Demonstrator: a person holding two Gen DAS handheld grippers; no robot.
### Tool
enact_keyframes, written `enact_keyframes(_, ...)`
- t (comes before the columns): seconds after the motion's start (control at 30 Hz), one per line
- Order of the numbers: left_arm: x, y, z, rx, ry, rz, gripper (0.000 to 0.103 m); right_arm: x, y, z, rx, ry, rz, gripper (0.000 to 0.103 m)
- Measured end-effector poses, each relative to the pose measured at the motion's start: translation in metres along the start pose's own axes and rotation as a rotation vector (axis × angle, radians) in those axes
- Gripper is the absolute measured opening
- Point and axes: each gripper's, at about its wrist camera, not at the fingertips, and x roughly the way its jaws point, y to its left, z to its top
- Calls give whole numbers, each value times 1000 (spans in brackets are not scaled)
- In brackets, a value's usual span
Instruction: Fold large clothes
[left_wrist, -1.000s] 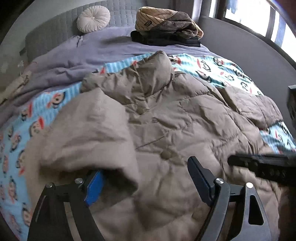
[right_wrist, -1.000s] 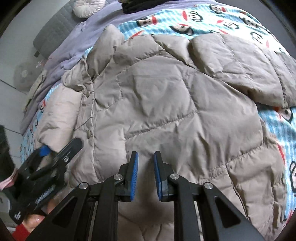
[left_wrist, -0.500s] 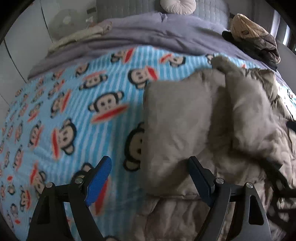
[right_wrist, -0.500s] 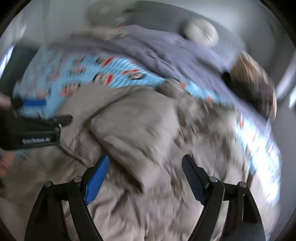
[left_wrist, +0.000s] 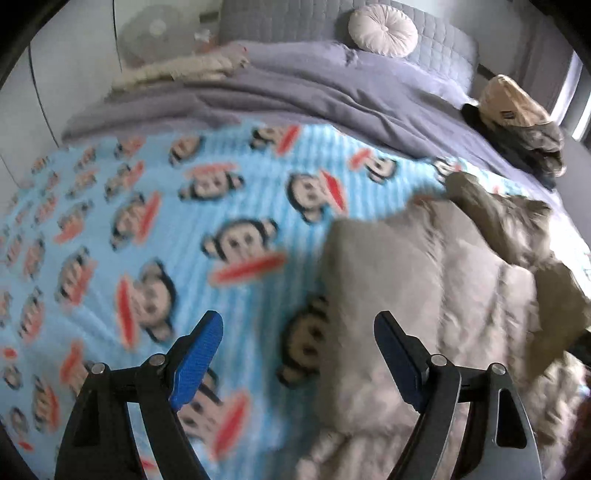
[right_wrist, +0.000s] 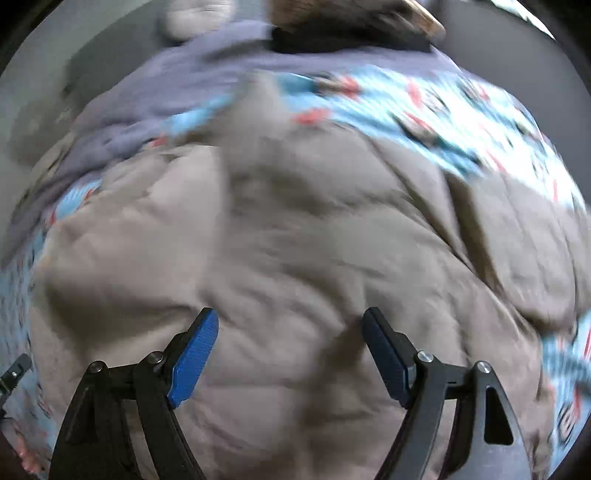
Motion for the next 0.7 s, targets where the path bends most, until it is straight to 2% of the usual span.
enact_keyframes(0.1,14,5,11,-16,4,52,85,-27,-13,-1,50,-53,32,82)
enact_keyframes(0.2,22,6,16,-38,13,60,85,-58,-9,-3,27,-152,73,79)
enact_keyframes(0.3,25,-8,17,6,0,70,85,-80,10,-8,-62,-217,121,46)
enact_keyframes(0.33,25,-13,15,24,1,76,85,-81,20,-7,-107,-218,148,44)
enact_keyframes(0.4,32,-23,12,51,13,85,85,-73,41,-7,-200,-185,165,42)
enact_keyframes(0.5,43,-34,8,41,54,79,85,-35,56,-8,-274,-54,120,40)
enact_keyframes(0.57,45,-42,4,46,58,67,85,-3,53,-13,-320,22,39,40)
enact_keyframes(0.63,42,-47,6,71,59,57,85,18,40,-19,-340,56,-45,39)
enact_keyframes(0.7,34,-42,12,68,28,21,85,16,17,-14,-264,67,-6,38)
